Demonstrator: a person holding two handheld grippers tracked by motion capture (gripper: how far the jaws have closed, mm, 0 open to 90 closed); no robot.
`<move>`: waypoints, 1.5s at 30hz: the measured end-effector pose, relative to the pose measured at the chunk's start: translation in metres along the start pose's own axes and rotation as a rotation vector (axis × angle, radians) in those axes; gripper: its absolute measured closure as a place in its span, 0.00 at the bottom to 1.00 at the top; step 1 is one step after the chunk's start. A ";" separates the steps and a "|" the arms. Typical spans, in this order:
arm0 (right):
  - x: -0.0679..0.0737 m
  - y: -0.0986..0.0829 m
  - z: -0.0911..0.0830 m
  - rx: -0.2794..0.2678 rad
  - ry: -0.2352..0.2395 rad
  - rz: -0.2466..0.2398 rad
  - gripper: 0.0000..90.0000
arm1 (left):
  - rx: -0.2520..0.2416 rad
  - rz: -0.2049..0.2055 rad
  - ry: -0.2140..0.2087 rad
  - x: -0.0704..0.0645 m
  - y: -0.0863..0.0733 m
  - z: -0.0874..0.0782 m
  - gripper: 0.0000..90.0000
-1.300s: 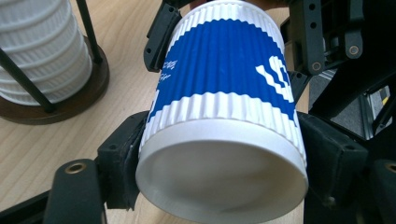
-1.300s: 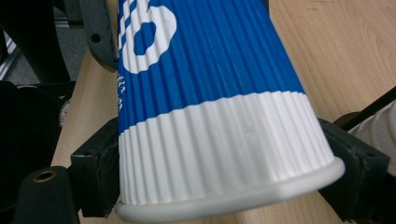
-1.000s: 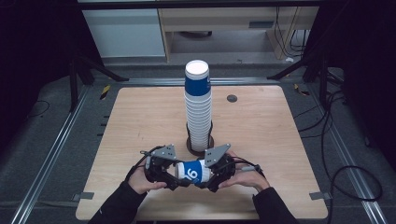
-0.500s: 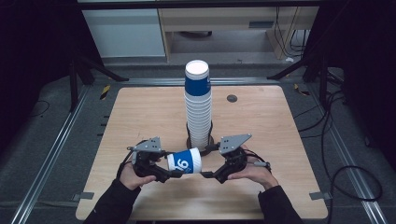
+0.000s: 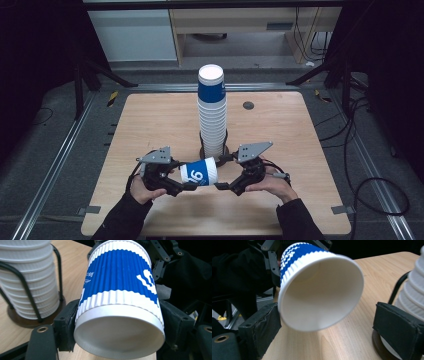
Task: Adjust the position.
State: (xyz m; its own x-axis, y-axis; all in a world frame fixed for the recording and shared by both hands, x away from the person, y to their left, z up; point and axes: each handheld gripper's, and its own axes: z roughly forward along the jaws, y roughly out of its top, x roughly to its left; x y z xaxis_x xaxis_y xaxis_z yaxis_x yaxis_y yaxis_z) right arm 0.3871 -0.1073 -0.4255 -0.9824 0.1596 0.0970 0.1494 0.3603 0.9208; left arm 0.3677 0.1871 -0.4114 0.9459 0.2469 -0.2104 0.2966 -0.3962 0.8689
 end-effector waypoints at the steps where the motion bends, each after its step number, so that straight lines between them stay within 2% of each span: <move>1: 0.000 0.000 0.001 0.001 0.007 -0.001 0.08 | 0.003 0.002 -0.007 0.000 0.000 0.001 0.28; 7: 0.004 -0.001 0.008 0.024 0.059 -0.003 0.09 | 0.026 0.016 -0.041 -0.003 -0.001 0.009 0.29; 19: 0.007 -0.003 0.014 0.033 0.124 0.003 0.16 | 0.046 0.033 -0.067 -0.007 -0.001 0.016 0.29; 27: 0.007 -0.003 0.014 0.028 0.130 0.007 0.18 | 0.043 0.020 -0.072 -0.006 -0.001 0.015 0.29; 34: 0.006 -0.002 0.008 0.030 0.105 0.003 0.18 | 0.035 0.023 -0.034 -0.005 0.001 0.010 0.25; 38: 0.005 -0.001 0.003 0.056 0.078 -0.012 0.18 | 0.082 0.028 -0.019 -0.003 0.001 0.006 0.22; 40: 0.004 -0.001 0.002 0.074 0.062 -0.021 0.18 | 0.105 0.037 0.009 -0.002 0.000 0.006 0.21; 45: 0.005 -0.005 0.005 0.160 0.036 -0.041 0.18 | 0.218 0.062 0.036 -0.002 -0.003 0.016 0.18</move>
State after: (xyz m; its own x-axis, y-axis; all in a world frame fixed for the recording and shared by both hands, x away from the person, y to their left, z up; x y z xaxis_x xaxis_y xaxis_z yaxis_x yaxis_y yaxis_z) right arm 0.3824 -0.1037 -0.4311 -0.9910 0.1096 0.0764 0.1220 0.5080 0.8527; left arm 0.3665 0.1736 -0.4210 0.9591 0.2460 -0.1403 0.2633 -0.5924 0.7614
